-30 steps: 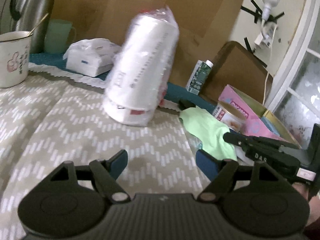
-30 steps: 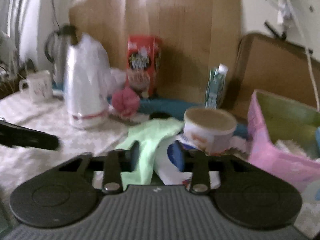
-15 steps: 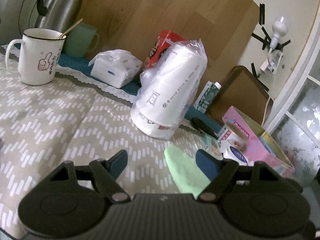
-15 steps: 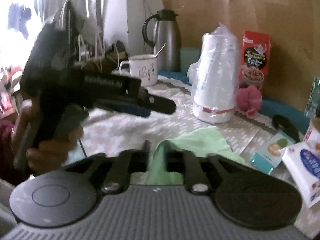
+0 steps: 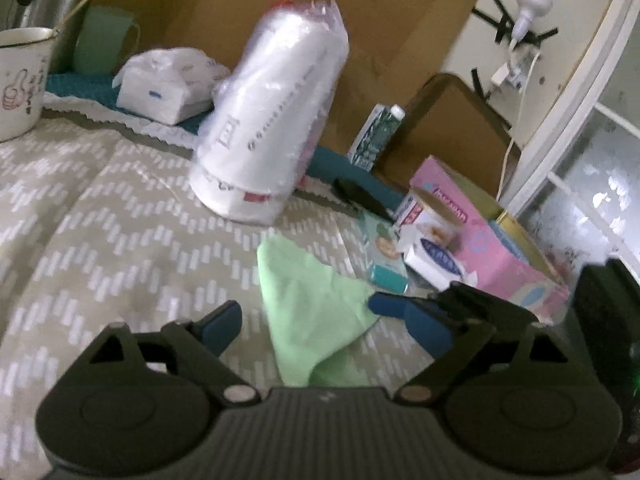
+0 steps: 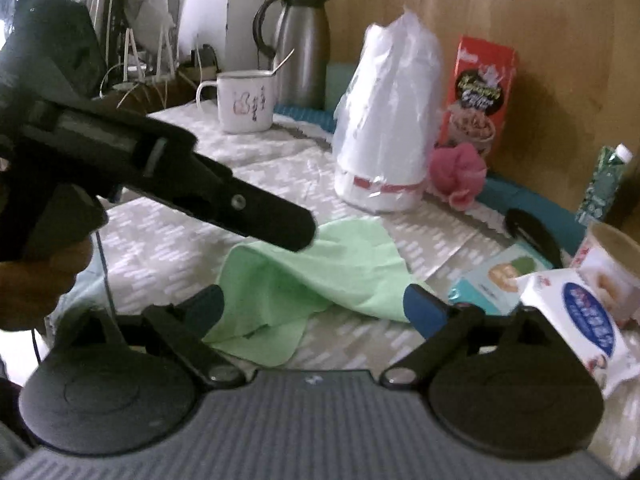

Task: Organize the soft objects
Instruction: 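Grasp the light green cloth with the right gripper, then carry the green cloth into the pink tin and open the right gripper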

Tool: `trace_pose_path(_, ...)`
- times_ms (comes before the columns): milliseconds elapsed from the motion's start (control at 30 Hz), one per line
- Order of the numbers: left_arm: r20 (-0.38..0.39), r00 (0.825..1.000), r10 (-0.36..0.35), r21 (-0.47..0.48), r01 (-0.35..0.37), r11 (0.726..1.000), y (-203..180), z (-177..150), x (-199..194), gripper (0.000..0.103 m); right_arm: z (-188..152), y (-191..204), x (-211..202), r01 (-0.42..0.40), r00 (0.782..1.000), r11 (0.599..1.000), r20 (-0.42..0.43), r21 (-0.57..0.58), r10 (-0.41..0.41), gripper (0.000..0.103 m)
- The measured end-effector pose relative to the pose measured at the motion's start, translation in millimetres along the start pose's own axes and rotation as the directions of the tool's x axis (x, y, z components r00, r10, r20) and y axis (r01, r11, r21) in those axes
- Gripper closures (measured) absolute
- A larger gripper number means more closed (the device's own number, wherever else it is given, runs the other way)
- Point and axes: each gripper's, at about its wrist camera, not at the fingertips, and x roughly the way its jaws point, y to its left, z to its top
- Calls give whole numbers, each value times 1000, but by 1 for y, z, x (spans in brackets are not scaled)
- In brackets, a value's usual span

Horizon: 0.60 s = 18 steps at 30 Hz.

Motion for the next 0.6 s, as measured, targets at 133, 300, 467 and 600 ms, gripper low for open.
trace_pose_path(133,-10,1000,-1,20,1,1000,-5,-2,7,46,2,-12,2,-19,1000,997,0,69,19,19)
trace_pose_path(300,-20,999,-40,32,40,999,-15,-1,7,73,-3,-13,-10,-32,999,994,35,106,28,98)
trace_pose_path(467,-11,998,-58,95,59,994,-40,-1,3,73,-10,-5,-23,5,996,996,83,92,-13,99)
trace_pose_path(600,-17,996,-84,116,85,990,-58,3,6,73,-15,-11,-39,36,990,993,129,113,-51,99)
